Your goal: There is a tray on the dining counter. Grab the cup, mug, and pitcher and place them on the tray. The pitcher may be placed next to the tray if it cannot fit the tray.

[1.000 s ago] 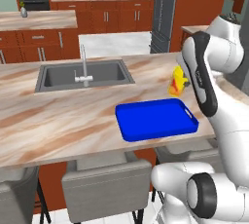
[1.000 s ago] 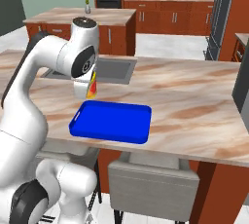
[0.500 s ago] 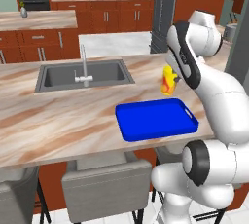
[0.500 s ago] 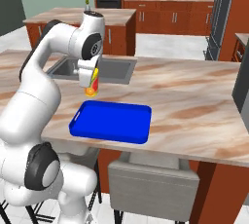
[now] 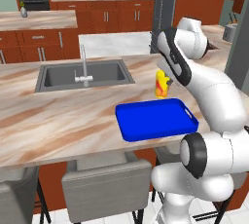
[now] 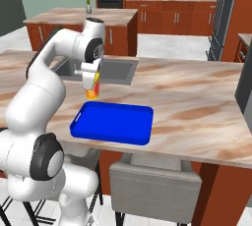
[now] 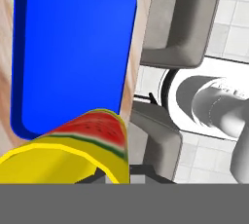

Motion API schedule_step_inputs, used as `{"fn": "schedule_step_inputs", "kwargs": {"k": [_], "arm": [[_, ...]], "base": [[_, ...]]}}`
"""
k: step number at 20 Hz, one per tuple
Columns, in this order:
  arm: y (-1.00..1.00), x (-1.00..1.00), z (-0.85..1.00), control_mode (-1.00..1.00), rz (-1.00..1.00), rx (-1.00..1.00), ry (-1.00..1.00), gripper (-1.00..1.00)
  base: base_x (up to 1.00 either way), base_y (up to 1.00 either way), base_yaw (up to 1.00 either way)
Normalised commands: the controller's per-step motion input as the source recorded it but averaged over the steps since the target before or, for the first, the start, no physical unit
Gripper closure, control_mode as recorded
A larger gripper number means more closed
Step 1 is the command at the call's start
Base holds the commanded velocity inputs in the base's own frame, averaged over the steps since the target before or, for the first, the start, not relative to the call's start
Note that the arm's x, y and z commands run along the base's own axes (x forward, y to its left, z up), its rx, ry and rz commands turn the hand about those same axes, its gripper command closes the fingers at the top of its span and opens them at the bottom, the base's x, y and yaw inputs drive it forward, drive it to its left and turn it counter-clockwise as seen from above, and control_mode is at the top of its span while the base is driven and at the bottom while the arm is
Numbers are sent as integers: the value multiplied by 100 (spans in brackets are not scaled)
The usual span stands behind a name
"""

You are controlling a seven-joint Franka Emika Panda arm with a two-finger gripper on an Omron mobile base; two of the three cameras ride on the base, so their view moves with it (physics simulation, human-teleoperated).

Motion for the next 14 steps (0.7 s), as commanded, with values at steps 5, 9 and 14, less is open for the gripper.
{"fn": "schedule_step_inputs", "kwargs": {"k": [5, 9, 14], "arm": [[32, 36, -54, -100, 3, -5, 0, 100], [23, 33, -51, -100, 3, -1, 0, 100], [16, 37, -38, -100, 3, 0, 1, 100]], "base": [[0, 0, 0], [0, 0, 0], [0, 0, 0]]}}
